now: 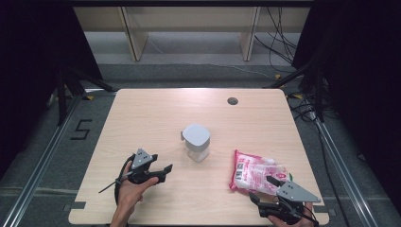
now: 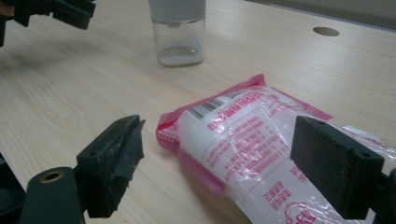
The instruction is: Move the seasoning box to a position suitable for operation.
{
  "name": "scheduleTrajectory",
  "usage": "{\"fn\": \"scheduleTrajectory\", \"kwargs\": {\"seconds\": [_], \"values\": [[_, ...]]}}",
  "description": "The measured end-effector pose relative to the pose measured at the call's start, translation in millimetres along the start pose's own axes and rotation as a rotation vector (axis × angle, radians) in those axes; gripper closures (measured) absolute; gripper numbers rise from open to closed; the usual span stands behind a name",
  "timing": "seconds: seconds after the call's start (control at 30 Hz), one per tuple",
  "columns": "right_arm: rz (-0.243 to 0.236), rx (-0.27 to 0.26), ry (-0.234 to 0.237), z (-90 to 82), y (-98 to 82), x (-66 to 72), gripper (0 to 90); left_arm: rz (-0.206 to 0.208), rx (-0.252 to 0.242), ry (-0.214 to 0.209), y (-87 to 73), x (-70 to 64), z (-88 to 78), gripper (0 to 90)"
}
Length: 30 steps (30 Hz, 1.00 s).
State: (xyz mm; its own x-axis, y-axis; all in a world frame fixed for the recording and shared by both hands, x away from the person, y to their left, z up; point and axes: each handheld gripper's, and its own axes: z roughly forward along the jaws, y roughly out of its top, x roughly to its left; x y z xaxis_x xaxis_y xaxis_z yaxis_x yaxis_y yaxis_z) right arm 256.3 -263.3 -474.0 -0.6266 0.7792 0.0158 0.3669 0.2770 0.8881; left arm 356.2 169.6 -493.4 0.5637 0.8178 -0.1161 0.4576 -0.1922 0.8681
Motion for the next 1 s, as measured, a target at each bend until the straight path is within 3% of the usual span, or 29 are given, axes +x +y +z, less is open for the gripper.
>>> {"fn": "scheduleTrajectory", "kwargs": {"seconds": [0.03, 0.1, 0.27, 0.3, 0.33, 0.43, 0.47, 0.53, 0.63, 0.7, 0.73, 0.83, 0.97, 1.0], "values": [[-0.009, -0.003, 0.015, 1.7, 0.0, 0.1, 17.9, 0.006, -0.010, 0.000, 7.1, 5.6, 5.3, 33.2], [-0.017, -0.011, 0.012, 2.1, 0.3, 0.1, 18.4, 0.022, -0.013, 0.010, 12.6, 8.2, 8.6, 48.6], [-0.006, -0.007, 0.021, 1.5, 0.4, 1.9, 19.6, 0.016, -0.024, 0.002, 38.7, 20.3, 23.6, 59.8], [0.013, -0.001, 0.026, 1.5, 0.3, 3.7, 19.6, 0.022, -0.020, -0.001, 44.1, 22.5, 27.2, 65.5], [-0.020, -0.009, 0.029, 2.6, 0.5, 1.5, 19.6, 0.037, -0.018, 0.005, 48.1, 24.4, 29.7, 68.4], [-0.028, -0.005, 0.046, 4.0, 0.5, 2.1, 19.8, 0.078, -0.006, 0.020, 63.6, 31.4, 43.0, 75.1], [-0.022, 0.000, 0.047, 3.1, 0.8, 3.6, 19.9, 0.059, -0.009, 0.013, 66.5, 33.3, 46.0, 78.7], [-0.029, 0.000, 0.048, 3.7, 0.7, 3.5, 19.9, 0.012, -0.023, -0.029, 76.3, 36.4, 58.6, 81.9], [-0.013, 0.006, 0.054, 4.0, 0.1, 3.9, 19.9, 0.026, -0.011, -0.040, 84.3, 34.6, 71.4, 85.4], [-0.036, -0.008, 0.037, 4.2, 0.3, 2.4, 19.9, 0.032, -0.006, -0.041, 86.8, 33.7, 75.3, 86.7], [-0.031, -0.005, 0.045, 4.4, 0.1, 2.6, 19.9, 0.054, 0.000, -0.039, 90.0, 33.0, 78.4, 87.3], [-0.019, 0.003, 0.058, 4.4, 0.1, 3.4, 19.9, 0.057, 0.008, -0.055, 98.9, 31.7, 86.7, 88.8], [-0.054, 0.000, 0.047, 4.1, 0.6, 2.0, 19.9, 0.078, 0.044, -0.071, 105.3, 32.7, 99.5, 89.3], [-0.054, 0.005, 0.045, 3.8, 0.7, 2.2, 19.9, 0.054, 0.037, -0.077, 105.3, 32.1, 101.6, 89.3]]}}
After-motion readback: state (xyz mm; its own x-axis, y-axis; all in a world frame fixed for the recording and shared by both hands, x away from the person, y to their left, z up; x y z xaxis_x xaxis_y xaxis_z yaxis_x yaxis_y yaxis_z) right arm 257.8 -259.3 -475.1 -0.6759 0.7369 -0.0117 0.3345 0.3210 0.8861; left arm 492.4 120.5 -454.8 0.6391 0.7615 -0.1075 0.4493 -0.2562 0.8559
